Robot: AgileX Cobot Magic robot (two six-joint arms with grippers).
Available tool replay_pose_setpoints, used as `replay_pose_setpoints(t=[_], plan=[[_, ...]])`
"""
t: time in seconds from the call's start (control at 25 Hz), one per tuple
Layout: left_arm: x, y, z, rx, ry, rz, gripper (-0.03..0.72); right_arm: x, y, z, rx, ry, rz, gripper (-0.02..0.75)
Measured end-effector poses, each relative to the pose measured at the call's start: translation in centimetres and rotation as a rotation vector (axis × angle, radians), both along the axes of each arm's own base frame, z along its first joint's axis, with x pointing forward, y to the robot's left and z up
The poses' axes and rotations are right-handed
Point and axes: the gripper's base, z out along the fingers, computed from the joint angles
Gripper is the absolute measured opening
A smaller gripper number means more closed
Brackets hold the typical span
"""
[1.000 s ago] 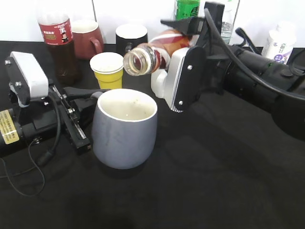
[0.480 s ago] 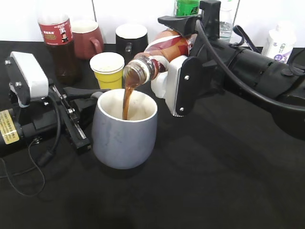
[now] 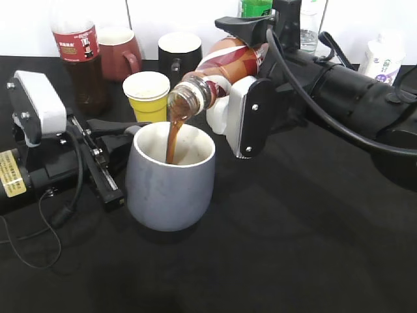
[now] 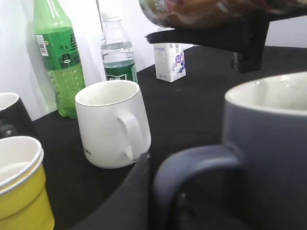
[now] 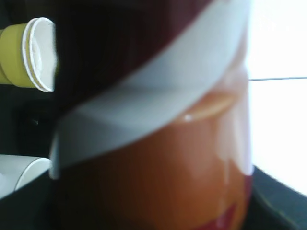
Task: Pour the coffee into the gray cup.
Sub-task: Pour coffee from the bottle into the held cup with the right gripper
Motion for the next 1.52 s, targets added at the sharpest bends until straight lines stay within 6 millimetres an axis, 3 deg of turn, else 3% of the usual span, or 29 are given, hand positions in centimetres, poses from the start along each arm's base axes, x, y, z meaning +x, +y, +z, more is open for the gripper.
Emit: replay_pose_setpoints(t=[1.52], plan=[[0.0, 0.01, -0.08, 0.008, 0.003, 0.001, 0.044, -0.13, 0.12, 0.23, -0.025, -0.061, 0.017, 0.531]])
